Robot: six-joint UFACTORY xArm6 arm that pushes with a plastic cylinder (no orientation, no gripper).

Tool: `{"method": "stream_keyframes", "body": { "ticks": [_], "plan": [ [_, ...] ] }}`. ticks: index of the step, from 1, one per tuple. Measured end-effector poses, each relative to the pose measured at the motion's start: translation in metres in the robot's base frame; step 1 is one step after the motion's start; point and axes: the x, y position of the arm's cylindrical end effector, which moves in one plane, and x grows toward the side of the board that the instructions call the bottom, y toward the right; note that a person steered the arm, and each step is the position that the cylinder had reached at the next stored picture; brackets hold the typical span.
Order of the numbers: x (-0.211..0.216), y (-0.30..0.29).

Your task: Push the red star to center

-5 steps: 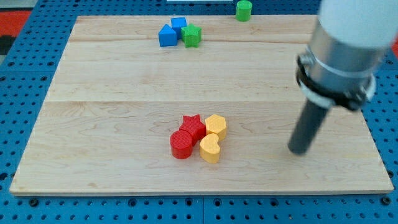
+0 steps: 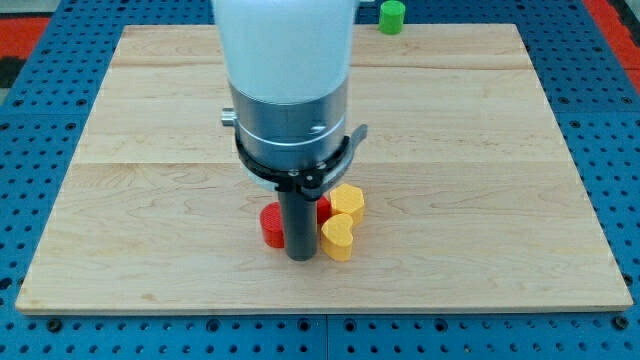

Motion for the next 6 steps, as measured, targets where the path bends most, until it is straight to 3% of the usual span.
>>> {"method": "stream_keyframes", "body": {
  "ticks": [2, 6],
  "plan": [
    [-0.013, 0.004],
    [-0.098, 0.007]
  ]
}}
